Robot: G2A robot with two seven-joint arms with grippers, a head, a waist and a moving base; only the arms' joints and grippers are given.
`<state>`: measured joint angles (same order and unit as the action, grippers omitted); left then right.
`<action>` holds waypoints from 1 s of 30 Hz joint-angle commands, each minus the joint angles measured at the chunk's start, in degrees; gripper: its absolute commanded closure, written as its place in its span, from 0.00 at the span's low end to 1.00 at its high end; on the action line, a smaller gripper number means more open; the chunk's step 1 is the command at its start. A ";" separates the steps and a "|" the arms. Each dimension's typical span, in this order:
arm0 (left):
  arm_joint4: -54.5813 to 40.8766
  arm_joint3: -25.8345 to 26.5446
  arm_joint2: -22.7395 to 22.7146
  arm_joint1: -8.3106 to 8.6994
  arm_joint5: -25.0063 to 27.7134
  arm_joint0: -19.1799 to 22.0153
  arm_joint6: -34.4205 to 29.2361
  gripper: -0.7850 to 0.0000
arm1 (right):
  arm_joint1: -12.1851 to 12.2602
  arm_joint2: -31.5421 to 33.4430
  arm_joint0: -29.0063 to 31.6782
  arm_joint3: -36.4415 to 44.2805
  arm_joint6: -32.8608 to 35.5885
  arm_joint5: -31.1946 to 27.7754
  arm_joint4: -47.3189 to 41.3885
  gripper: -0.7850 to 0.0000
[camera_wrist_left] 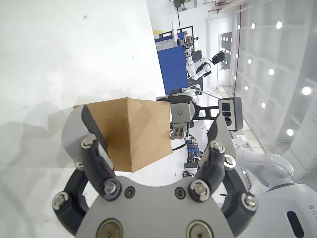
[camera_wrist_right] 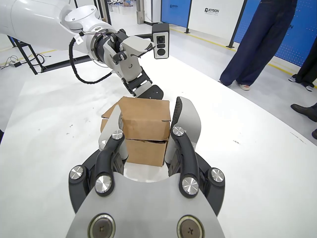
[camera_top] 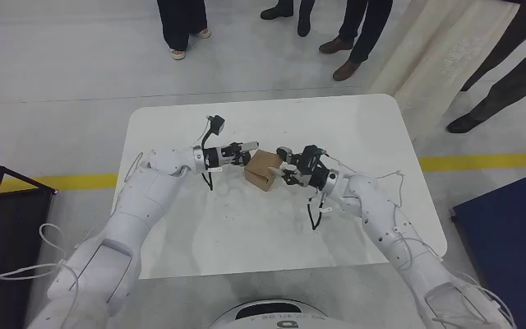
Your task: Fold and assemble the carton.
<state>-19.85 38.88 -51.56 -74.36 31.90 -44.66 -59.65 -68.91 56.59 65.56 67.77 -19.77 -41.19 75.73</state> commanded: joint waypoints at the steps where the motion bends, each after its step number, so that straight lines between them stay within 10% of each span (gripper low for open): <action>1: -0.22 -0.54 -0.02 -0.12 0.37 0.18 -0.10 0.00 | -0.13 -0.28 -0.34 -0.58 -0.22 -0.23 -0.29 0.48; 12: 0.79 -1.96 -0.65 -0.11 2.15 0.72 0.62 0.00 | 0.53 1.58 -0.68 -1.24 -4.48 -5.08 0.07 0.39; 20: 0.86 -1.91 -1.53 0.22 1.90 1.06 -0.52 0.00 | 3.38 4.75 1.04 12.70 10.98 -3.42 19.53 0.32; 30: -0.04 -1.03 -3.08 0.74 2.09 -0.05 -0.26 0.00 | 4.65 6.63 5.03 24.22 15.20 -5.12 21.84 0.36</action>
<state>-19.80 37.67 -54.50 -73.67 34.05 -44.52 -60.00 -64.29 63.19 70.59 91.87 -4.22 -46.31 97.86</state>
